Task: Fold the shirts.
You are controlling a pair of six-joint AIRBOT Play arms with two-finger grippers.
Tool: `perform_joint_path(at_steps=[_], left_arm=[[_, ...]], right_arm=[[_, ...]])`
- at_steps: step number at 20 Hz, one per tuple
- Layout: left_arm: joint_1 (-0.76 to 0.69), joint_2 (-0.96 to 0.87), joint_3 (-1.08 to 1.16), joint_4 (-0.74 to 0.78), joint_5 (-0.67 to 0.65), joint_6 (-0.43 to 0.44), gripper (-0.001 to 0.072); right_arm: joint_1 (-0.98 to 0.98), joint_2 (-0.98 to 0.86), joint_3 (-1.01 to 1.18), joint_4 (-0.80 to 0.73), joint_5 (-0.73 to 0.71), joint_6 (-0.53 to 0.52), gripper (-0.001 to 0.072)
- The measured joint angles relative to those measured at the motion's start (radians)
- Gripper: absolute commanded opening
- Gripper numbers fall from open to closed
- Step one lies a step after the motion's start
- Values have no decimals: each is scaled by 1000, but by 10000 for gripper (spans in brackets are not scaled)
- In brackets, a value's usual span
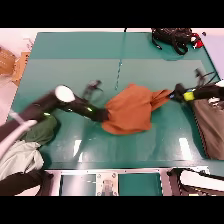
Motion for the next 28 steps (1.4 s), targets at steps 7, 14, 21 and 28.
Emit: perform_joint_path(at_steps=[7,14,21,28], left_arm=[[283,340,291,69,-124,-19,22],[328,400,736,161,-205,-4,22],[332,364,850,257,-219,-10,22],[332,-2,637,182,-170,67,24]], right_arm=[[-64,403,227,4,37,32,11],[-72,707,380,-111,-20,96,12],[-72,697,368,-201,-60,113,12],[-48,355,140,-134,-158,-17,13]])
